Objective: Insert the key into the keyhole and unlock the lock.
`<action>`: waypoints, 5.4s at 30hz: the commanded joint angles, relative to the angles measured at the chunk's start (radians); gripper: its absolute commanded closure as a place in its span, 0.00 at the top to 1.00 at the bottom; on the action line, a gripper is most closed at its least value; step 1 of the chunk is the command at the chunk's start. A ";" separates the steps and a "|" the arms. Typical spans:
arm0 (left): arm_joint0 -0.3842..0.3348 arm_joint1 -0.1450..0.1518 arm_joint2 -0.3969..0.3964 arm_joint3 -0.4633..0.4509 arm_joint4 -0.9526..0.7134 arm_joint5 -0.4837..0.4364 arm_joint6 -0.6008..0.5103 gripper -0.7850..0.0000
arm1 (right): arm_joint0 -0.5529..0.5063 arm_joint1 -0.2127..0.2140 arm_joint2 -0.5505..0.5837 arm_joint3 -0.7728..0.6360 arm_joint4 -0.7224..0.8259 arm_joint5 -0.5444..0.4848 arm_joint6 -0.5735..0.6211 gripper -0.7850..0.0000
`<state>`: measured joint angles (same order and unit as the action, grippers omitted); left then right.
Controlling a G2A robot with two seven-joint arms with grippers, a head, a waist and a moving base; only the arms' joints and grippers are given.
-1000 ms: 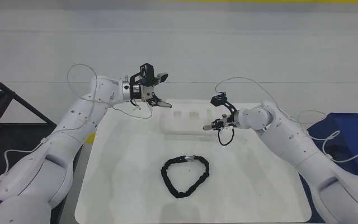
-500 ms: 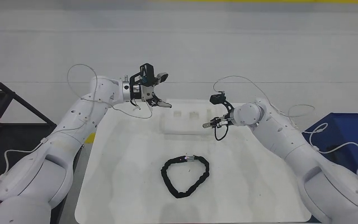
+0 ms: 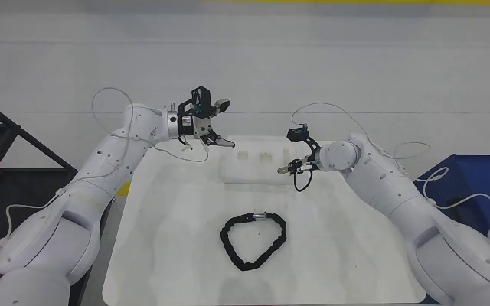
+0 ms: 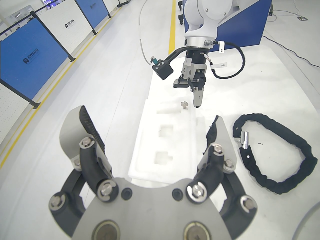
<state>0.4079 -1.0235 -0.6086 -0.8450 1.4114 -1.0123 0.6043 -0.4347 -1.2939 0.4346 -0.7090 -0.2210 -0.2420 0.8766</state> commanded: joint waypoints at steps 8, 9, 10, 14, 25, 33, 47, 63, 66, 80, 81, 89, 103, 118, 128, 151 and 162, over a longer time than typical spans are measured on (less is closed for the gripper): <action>0.000 0.000 0.000 0.000 0.000 0.000 0.000 1.00 | -0.005 -0.006 -0.004 -0.039 -0.035 -0.007 0.011 1.00; 0.000 0.000 0.000 0.000 0.000 0.000 0.000 1.00 | -0.002 -0.008 -0.007 -0.042 -0.047 -0.011 0.020 1.00; 0.000 0.000 0.000 0.000 0.000 0.000 0.000 1.00 | -0.001 -0.011 -0.006 -0.042 -0.049 -0.010 0.026 1.00; 0.000 0.000 0.000 0.000 0.000 0.000 0.000 1.00 | 0.010 -0.024 -0.011 -0.029 -0.071 -0.014 0.052 1.00; 0.000 0.000 0.000 0.000 0.000 0.000 0.000 1.00 | 0.023 -0.081 -0.032 0.057 -0.104 -0.034 0.064 1.00; 0.000 0.000 0.000 0.000 0.000 0.000 0.000 1.00 | 0.040 -0.123 -0.048 0.121 -0.151 -0.013 0.050 0.86; 0.000 0.000 0.000 0.000 0.000 0.000 0.000 1.00 | 0.066 -0.181 -0.071 0.201 -0.256 0.053 0.056 0.45; 0.000 0.000 0.000 0.000 0.000 0.000 0.000 1.00 | 0.058 -0.221 -0.045 0.281 -0.276 0.034 0.001 0.29; 0.000 0.000 0.000 0.000 0.000 0.000 0.000 1.00 | 0.056 -0.227 -0.042 0.291 -0.281 0.031 -0.006 0.25; 0.000 0.000 0.000 0.000 0.000 0.000 0.000 1.00 | 0.049 -0.253 -0.026 0.334 -0.309 0.041 -0.015 0.04; 0.000 0.000 0.000 0.000 0.000 0.000 0.000 1.00 | 0.048 -0.254 -0.025 0.337 -0.311 0.040 -0.015 0.02; 0.000 0.000 0.000 0.000 0.000 0.000 0.000 1.00 | 0.059 -0.267 -0.023 0.348 -0.348 0.049 -0.010 0.00; 0.000 0.000 0.000 0.000 0.000 0.000 0.000 1.00 | 0.122 -0.279 0.004 0.337 -0.377 0.055 0.067 0.00; 0.000 0.000 0.000 0.000 0.000 0.000 0.000 1.00 | 0.151 -0.209 0.169 0.285 -0.176 -0.101 0.134 0.00; 0.000 0.000 0.000 0.000 0.000 0.000 0.000 1.00 | 0.094 -0.099 0.336 0.065 -0.055 -0.233 0.218 0.00; 0.000 0.000 0.000 0.000 0.000 0.000 0.000 1.00 | -0.357 0.142 0.890 -0.700 0.154 -0.181 0.456 0.00; 0.000 0.000 0.000 0.000 0.000 0.000 0.000 1.00 | -0.420 0.177 0.993 -0.790 0.152 -0.154 0.439 0.00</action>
<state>0.4079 -1.0235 -0.6086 -0.8450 1.4114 -1.0123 0.6043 -0.8556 -1.1168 1.4285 -1.4995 -0.0679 -0.3966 1.3148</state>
